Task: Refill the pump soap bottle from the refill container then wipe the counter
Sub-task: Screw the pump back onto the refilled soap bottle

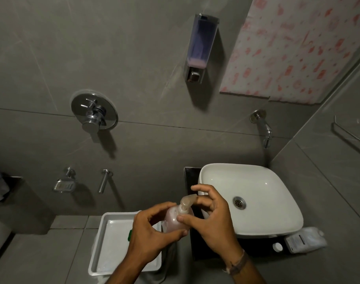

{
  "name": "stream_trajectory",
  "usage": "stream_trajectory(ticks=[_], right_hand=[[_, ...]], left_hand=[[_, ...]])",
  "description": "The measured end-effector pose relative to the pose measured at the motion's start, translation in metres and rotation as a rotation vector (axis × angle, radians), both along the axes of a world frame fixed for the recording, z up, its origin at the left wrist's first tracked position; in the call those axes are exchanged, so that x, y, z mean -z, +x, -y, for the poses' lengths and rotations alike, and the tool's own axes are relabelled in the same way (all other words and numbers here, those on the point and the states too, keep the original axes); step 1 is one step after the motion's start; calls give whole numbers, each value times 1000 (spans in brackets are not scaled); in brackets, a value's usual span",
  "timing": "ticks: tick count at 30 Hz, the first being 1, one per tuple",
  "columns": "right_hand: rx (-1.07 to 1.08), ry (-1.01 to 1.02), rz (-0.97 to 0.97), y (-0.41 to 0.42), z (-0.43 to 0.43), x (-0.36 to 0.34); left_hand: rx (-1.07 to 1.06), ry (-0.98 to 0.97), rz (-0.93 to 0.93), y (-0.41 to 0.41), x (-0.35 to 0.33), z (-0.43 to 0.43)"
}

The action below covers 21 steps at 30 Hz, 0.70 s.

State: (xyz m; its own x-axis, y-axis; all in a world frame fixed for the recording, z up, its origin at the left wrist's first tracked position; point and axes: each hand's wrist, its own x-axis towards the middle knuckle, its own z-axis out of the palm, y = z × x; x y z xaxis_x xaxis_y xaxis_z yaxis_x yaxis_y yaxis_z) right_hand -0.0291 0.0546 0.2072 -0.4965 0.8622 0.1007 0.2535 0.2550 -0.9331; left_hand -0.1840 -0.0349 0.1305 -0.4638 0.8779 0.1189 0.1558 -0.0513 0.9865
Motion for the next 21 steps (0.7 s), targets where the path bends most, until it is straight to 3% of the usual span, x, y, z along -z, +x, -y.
stream_trajectory(ticks=[2, 7, 12, 21], right_hand=[[39, 20, -12, -2, 2, 4], [-160, -94, 42, 2, -4, -5], [135, 61, 7, -13, 11, 1], [261, 337, 78, -10, 25, -8]], left_hand=[[3, 1, -1, 0, 0, 0], [-3, 11, -26, -2, -3, 1], [-17, 3, 6, -1, 3, -3], [-54, -9, -17, -9, 8, -3]])
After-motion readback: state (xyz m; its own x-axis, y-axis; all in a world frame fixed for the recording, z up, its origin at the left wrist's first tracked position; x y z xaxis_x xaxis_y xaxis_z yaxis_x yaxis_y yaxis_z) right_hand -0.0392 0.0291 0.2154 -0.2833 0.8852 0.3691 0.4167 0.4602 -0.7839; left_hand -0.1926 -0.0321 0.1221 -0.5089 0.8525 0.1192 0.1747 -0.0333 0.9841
